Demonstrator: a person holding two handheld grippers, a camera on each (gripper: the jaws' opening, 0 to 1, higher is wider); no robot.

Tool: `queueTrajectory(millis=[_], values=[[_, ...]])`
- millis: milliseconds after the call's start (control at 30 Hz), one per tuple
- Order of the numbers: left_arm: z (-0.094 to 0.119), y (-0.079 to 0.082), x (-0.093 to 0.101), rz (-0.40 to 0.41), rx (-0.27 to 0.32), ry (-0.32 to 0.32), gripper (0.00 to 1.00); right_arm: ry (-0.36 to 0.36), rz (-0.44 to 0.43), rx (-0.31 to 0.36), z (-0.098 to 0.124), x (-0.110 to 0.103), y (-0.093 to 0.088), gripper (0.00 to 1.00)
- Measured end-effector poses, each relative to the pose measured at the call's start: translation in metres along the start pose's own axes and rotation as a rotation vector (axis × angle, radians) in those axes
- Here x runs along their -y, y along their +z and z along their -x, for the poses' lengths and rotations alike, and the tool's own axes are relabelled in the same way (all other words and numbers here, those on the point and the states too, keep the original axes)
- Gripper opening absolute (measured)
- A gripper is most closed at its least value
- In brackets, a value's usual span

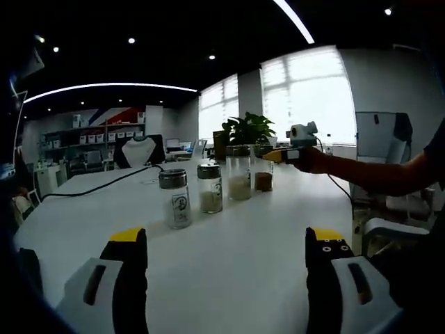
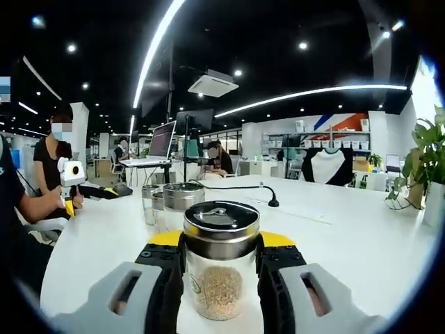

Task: Rotate the seasoning bottle until the label or dispensing opening points toward the visible target arrow and the bottle remains upright within the marked orientation range

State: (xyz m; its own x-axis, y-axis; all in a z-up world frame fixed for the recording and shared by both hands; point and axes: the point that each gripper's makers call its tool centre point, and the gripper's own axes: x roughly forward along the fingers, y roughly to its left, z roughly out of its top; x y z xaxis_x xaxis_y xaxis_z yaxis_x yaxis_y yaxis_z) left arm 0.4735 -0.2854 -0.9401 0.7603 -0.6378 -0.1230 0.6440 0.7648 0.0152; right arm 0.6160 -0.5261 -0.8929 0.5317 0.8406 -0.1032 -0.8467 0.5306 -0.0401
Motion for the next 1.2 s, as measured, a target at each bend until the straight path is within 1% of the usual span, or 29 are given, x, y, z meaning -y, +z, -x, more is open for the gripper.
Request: queueTrajectory(millis=[267, 467, 700, 900, 1067, 1100, 1167, 1200], values=[[0.002, 0.002, 0.000, -0.003, 0.004, 0.000, 1.00, 0.048, 0.014, -0.024, -0.004, 0.001, -0.001, 0.38], [0.003, 0.002, -0.002, 0.001, 0.004, 0.006, 1.00, 0.049, 0.019, -0.032, -0.007, 0.006, -0.002, 0.38], [0.003, 0.002, -0.002, 0.009, 0.005, 0.008, 1.00, 0.056, 0.021, -0.028, -0.009, 0.005, -0.003, 0.38], [0.002, 0.000, -0.002, 0.008, 0.000, 0.007, 0.99, 0.065, 0.027, -0.041, -0.011, 0.006, -0.003, 0.38], [0.001, -0.001, -0.001, 0.008, -0.004, 0.006, 0.99, 0.062, 0.029, -0.030, -0.010, 0.006, -0.004, 0.39], [0.000, -0.001, -0.001, 0.010, -0.003, 0.006, 0.99, 0.060, 0.034, -0.034, -0.010, 0.006, -0.005, 0.39], [0.000, -0.001, -0.001, 0.011, -0.003, 0.004, 0.99, 0.050, 0.074, -0.079, -0.009, 0.006, -0.013, 0.40], [0.000, -0.002, -0.002, 0.010, -0.004, 0.007, 0.99, 0.042, 0.090, -0.094, -0.009, 0.006, -0.017, 0.42]])
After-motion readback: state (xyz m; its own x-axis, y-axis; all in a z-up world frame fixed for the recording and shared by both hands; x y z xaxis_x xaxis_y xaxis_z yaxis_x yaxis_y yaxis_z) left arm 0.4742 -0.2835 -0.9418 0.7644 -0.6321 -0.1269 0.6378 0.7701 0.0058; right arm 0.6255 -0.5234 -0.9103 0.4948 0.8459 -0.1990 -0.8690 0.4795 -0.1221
